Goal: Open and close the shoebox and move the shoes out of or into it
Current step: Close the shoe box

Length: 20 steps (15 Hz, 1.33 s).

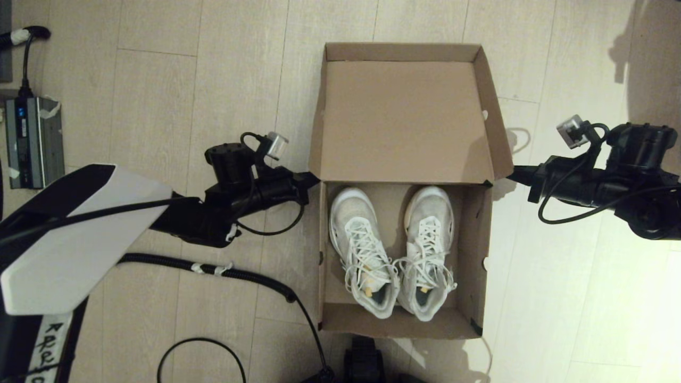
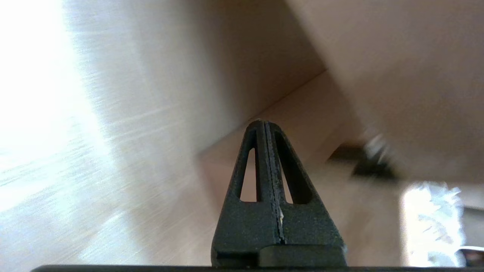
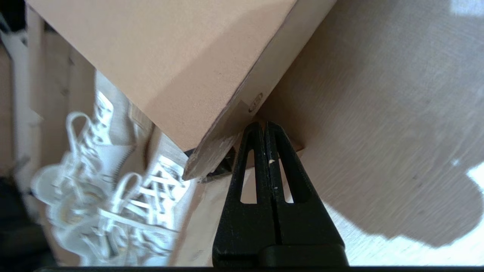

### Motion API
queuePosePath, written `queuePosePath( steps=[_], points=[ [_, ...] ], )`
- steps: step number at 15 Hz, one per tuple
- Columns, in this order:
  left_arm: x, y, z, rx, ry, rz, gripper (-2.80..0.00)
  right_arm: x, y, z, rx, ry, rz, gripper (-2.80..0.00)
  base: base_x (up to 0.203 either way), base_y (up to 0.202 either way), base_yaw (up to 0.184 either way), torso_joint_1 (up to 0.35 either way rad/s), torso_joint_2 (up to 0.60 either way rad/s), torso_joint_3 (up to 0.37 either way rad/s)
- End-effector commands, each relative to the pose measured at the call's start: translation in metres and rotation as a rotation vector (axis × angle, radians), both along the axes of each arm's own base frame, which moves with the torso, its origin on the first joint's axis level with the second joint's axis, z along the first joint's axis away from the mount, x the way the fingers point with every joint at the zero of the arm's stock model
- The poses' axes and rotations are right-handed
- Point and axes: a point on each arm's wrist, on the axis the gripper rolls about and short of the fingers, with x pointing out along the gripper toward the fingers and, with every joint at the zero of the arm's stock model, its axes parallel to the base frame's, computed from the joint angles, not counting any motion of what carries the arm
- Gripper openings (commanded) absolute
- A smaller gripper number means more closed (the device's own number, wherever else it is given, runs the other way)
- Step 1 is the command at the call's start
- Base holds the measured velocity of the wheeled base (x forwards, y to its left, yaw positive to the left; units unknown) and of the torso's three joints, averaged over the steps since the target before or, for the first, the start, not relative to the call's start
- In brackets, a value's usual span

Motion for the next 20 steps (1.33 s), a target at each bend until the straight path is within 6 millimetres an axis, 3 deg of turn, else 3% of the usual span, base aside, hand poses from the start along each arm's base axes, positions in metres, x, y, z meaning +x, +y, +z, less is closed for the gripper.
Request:
queuePosePath(
  steps=[1,5,8,14,16,20],
  points=[
    [0.000,0.011,0.000,0.029,-0.031,0.020,-2.80,0.004,-0.003,-0.004,-0.019,-0.012,0.001,-2.80,0.000,0.000,0.000,0.000,0.00,0.000],
    [0.004,0.011,0.002,0.025,-0.069,0.023,-2.80,0.006,-0.003,0.002,-0.024,-0.037,0.003,-2.80,0.000,0.000,0.000,0.000,0.00,0.000],
    [0.012,0.008,0.016,0.004,-0.139,0.028,-2.80,0.008,-0.003,0.008,-0.027,-0.064,0.003,-2.80,0.000,0.000,0.000,0.000,0.00,0.000],
    [0.040,-0.004,0.042,-0.023,-0.228,0.026,-2.80,0.034,-0.003,0.017,-0.032,-0.125,0.005,-2.80,0.000,0.000,0.000,0.000,0.00,0.000],
    [0.043,-0.011,0.032,-0.016,-0.199,0.034,-2.80,0.039,0.004,0.016,-0.029,-0.124,0.011,-2.80,0.000,0.000,0.000,0.000,0.00,0.000],
    [0.035,-0.020,0.045,-0.031,-0.227,0.032,-2.80,0.044,0.011,0.028,-0.012,-0.155,-0.011,-2.80,0.000,0.000,0.000,0.000,0.00,0.000]
  ],
)
